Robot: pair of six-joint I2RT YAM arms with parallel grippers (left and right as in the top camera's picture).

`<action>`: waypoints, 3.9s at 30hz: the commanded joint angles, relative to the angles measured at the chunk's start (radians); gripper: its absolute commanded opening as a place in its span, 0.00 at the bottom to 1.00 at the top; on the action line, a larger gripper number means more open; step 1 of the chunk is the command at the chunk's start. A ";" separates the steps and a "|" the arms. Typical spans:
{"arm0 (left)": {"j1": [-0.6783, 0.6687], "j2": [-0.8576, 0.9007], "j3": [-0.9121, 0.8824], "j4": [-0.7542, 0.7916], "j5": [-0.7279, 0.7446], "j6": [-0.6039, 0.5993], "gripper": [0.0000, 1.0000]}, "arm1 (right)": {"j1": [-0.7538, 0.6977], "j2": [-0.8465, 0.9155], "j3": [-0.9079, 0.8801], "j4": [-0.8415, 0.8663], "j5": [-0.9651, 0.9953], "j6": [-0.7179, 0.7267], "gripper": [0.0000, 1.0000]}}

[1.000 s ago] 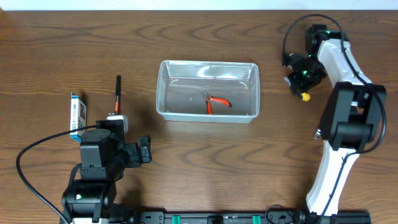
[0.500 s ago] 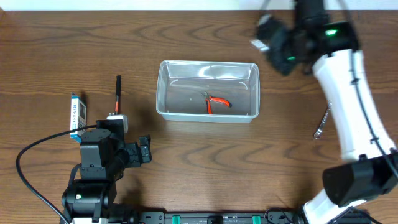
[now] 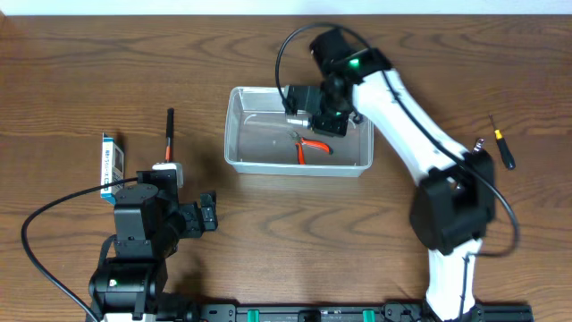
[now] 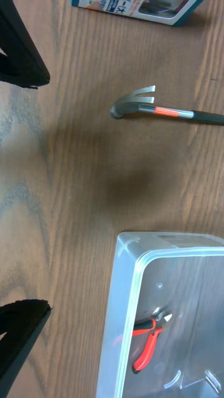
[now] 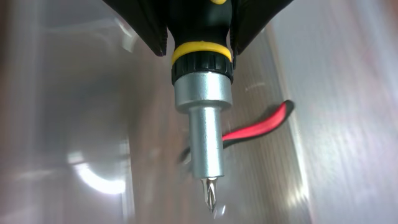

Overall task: Pack container
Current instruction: 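Carry the screwdriver into the container and release it, then move the right gripper to the silver wrench and grasp it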

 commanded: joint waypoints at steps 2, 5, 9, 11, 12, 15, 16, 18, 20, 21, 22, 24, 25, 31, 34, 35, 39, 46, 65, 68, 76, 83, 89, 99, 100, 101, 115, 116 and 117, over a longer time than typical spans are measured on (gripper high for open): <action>0.005 -0.002 0.019 0.002 -0.008 -0.008 0.98 | 0.001 0.081 -0.006 0.010 -0.012 -0.013 0.01; 0.005 -0.002 0.019 0.002 -0.008 -0.008 0.98 | 0.000 0.120 -0.006 0.029 -0.012 0.002 0.01; 0.005 -0.002 0.019 0.002 -0.008 -0.008 0.98 | -0.002 0.136 -0.006 0.034 -0.012 0.002 0.14; 0.005 -0.002 0.019 0.002 -0.008 -0.008 0.98 | -0.004 0.135 -0.006 0.035 -0.011 0.002 0.21; 0.005 -0.002 0.019 0.002 -0.008 -0.008 0.98 | -0.005 0.135 -0.006 0.035 -0.008 0.002 0.22; 0.005 -0.002 0.019 0.002 -0.008 -0.008 0.98 | -0.006 0.127 -0.005 0.035 0.028 0.044 0.30; 0.005 -0.002 0.019 0.002 -0.008 -0.008 0.98 | -0.006 0.116 -0.002 0.035 0.031 0.065 0.39; 0.005 -0.002 0.019 0.002 -0.008 -0.008 0.98 | -0.006 0.085 0.010 0.035 0.031 0.103 0.55; 0.005 -0.002 0.019 0.003 -0.008 -0.008 0.98 | -0.011 0.031 0.036 0.035 0.042 0.134 0.71; 0.005 -0.002 0.019 0.003 -0.008 -0.008 0.98 | -0.013 0.001 0.050 0.035 0.059 0.142 0.76; 0.005 -0.002 0.019 0.003 -0.008 -0.008 0.98 | -0.017 -0.034 0.067 0.033 0.087 0.159 0.80; 0.005 -0.002 0.019 0.002 -0.008 -0.008 0.98 | -0.025 -0.105 0.100 0.032 0.161 0.229 0.85; 0.005 -0.002 0.019 0.002 -0.008 -0.008 0.98 | -0.031 -0.138 0.115 0.033 0.200 0.282 0.94; 0.005 -0.002 0.019 0.003 -0.008 -0.008 0.98 | -0.180 -0.365 0.158 -0.013 0.515 1.031 0.99; 0.005 -0.002 0.019 0.003 -0.008 -0.008 0.98 | -0.328 -0.451 0.158 -0.174 0.474 1.358 0.99; 0.005 -0.002 0.019 0.002 -0.008 -0.008 0.98 | -0.390 -0.475 0.158 -0.232 0.441 1.419 0.99; 0.005 -0.002 0.019 0.003 -0.008 -0.008 0.98 | -0.569 -0.513 0.157 -0.387 0.397 1.490 0.99; 0.005 -0.002 0.019 0.003 -0.008 -0.008 0.98 | -0.722 -0.514 0.029 -0.440 0.355 1.434 0.99; 0.005 -0.002 0.019 0.002 -0.008 -0.008 0.98 | -0.738 -0.512 -0.817 0.297 0.283 1.333 0.97; 0.005 -0.002 0.019 0.002 -0.008 -0.008 0.98 | -0.738 -0.512 -0.872 0.381 0.273 1.275 0.96; 0.005 -0.002 0.019 0.002 -0.008 -0.008 0.98 | -0.739 -0.466 -0.932 0.509 0.228 1.233 0.95; 0.005 -0.002 0.019 0.002 -0.008 -0.008 0.98 | -0.739 -0.361 -0.932 0.550 0.212 1.215 0.94; 0.005 -0.002 0.019 0.002 -0.008 -0.008 0.98 | -0.739 -0.317 -0.932 0.567 0.207 1.210 0.93; 0.005 -0.002 0.019 0.003 -0.008 -0.008 0.98 | -0.739 -0.314 -0.932 0.567 0.204 1.209 0.62; 0.005 -0.002 0.019 0.002 -0.008 -0.008 0.98 | -0.739 -0.314 -0.932 0.567 0.204 1.209 0.59; 0.005 -0.002 0.019 0.003 -0.008 -0.008 0.98 | -0.739 -0.314 -0.932 0.567 0.204 1.209 0.54; 0.005 -0.002 0.019 0.003 -0.008 -0.008 0.98 | -0.739 -0.314 -0.932 0.559 0.204 1.209 0.16; 0.005 -0.002 0.019 0.002 -0.008 -0.008 0.98 | -0.739 -0.314 -0.932 0.559 0.204 1.208 0.14; 0.005 -0.002 0.019 0.003 -0.008 -0.008 0.98 | -0.739 -0.314 -0.932 0.559 0.204 1.209 0.13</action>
